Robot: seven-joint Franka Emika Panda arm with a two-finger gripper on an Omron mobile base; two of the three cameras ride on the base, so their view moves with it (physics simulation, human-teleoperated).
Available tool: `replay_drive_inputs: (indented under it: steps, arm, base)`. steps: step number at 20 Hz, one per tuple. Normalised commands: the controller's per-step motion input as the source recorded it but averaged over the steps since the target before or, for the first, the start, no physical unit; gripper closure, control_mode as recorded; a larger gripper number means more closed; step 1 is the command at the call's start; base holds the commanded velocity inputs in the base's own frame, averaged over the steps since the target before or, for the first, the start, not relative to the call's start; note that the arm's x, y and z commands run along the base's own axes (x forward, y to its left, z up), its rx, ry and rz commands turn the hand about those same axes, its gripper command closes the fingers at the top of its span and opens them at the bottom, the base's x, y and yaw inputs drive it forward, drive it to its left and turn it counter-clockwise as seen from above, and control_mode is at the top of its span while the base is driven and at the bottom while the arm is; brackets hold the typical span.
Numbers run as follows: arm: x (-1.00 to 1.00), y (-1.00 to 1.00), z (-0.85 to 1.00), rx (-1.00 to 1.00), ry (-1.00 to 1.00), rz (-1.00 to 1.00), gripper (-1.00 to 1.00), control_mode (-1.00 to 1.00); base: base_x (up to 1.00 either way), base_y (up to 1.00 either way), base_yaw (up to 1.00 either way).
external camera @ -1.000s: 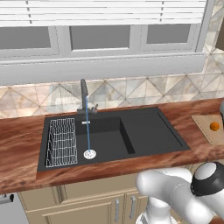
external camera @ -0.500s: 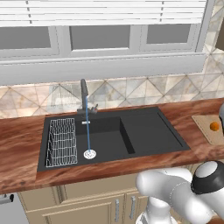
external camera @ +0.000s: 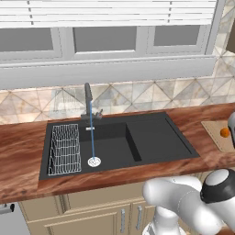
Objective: Pick the kiwi, tangerine from the sink and place them on the cutting board to airdry. Then turn off the sink faucet.
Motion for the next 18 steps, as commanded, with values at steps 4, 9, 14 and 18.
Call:
replay_drive_inputs:
  steps: [4, 9, 14, 18]
  arm:
    - [0.06, 0.00, -0.15, 0.00, 0.03, 0.00, 1.00, -1.00]
    - [0.10, 0.00, -0.11, 0.00, 0.03, 0.00, 1.00, -1.00]
    - [0.13, 0.00, -0.16, 0.00, 0.05, 0.00, 1.00, -1.00]
    - [0.05, -0.05, -0.14, 0.00, 0.02, 0.00, 1.00, -1.00]
  base:
    - [0.00, 0.00, 0.00]
    - [0.00, 0.00, 0.00]
    - [0.00, 0.00, 0.00]
    - [0.00, 0.00, 0.00]
